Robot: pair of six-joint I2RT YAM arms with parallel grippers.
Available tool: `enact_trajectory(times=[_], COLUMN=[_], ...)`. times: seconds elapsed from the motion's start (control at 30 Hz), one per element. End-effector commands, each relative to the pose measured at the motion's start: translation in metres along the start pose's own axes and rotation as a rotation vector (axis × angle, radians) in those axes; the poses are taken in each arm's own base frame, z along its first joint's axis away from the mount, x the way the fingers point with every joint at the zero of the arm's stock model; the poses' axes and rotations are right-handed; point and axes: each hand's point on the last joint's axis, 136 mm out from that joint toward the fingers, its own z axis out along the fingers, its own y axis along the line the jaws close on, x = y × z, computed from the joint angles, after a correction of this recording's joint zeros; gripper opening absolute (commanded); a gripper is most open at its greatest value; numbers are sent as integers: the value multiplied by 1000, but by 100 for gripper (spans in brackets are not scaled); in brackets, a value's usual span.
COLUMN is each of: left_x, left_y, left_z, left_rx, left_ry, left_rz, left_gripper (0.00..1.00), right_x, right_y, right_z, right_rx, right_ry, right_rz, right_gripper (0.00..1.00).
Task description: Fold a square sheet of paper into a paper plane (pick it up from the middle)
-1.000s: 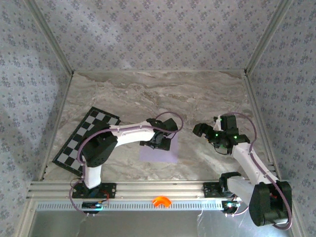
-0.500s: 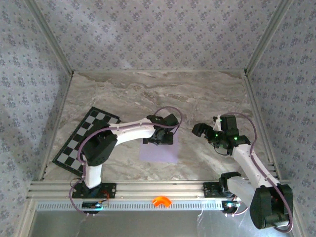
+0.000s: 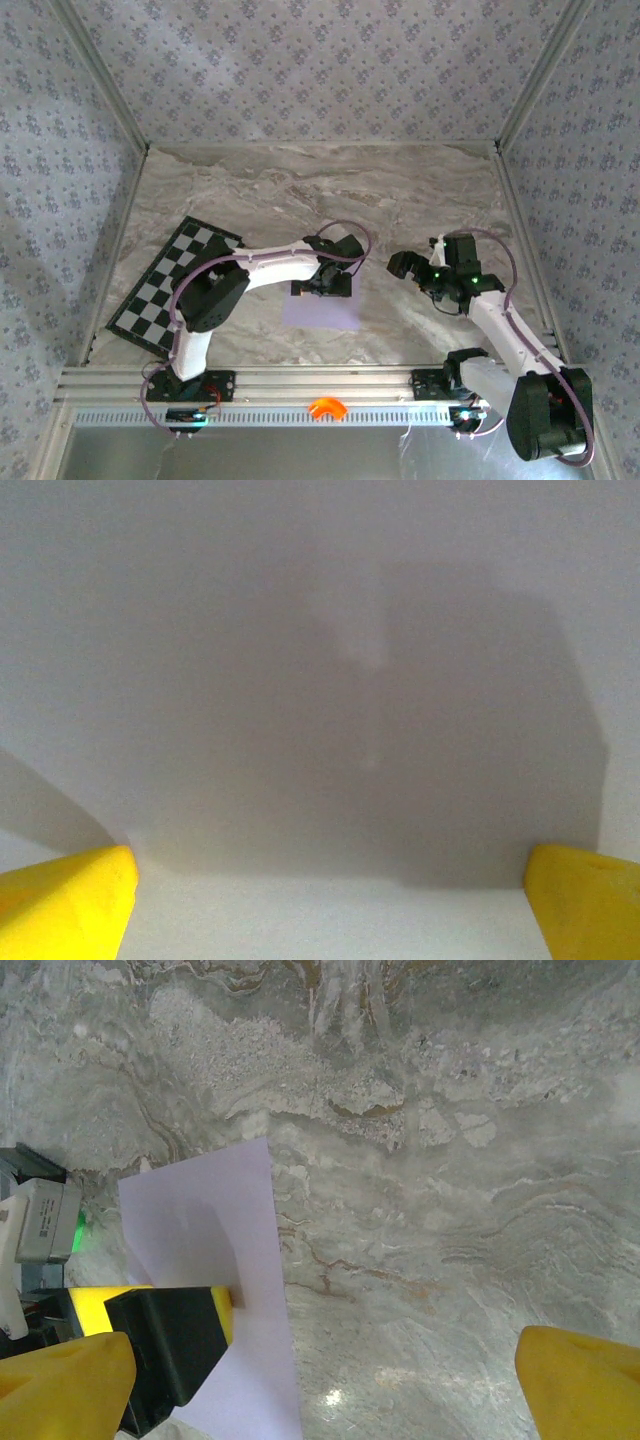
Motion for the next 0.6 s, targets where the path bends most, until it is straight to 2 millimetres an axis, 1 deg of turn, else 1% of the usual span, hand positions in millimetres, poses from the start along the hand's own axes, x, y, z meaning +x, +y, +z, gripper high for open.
enact_trajectory(times=[0.0,0.17,0.23,0.37,0.57], left_x=[18,34,37,39,35], left_y=[11,23,25,25,22], left_z=[22,37,40,41,36], left_rx=[-68,-126,-128,-115,-94], left_ry=[55,89,96,95,81], left_rz=[11,22,21,21,16], left_gripper=[100,100,100,99,98], right_x=[7,9,9,9,6], right_y=[-2,-2,-2,-3,0], right_z=[3,1,1,-1,1], right_rx=[-1,4,3,7,4], right_ry=[28,28,23,15,15], right_rz=[17,17,40,40,43], right_gripper=[100,100,100,100,100])
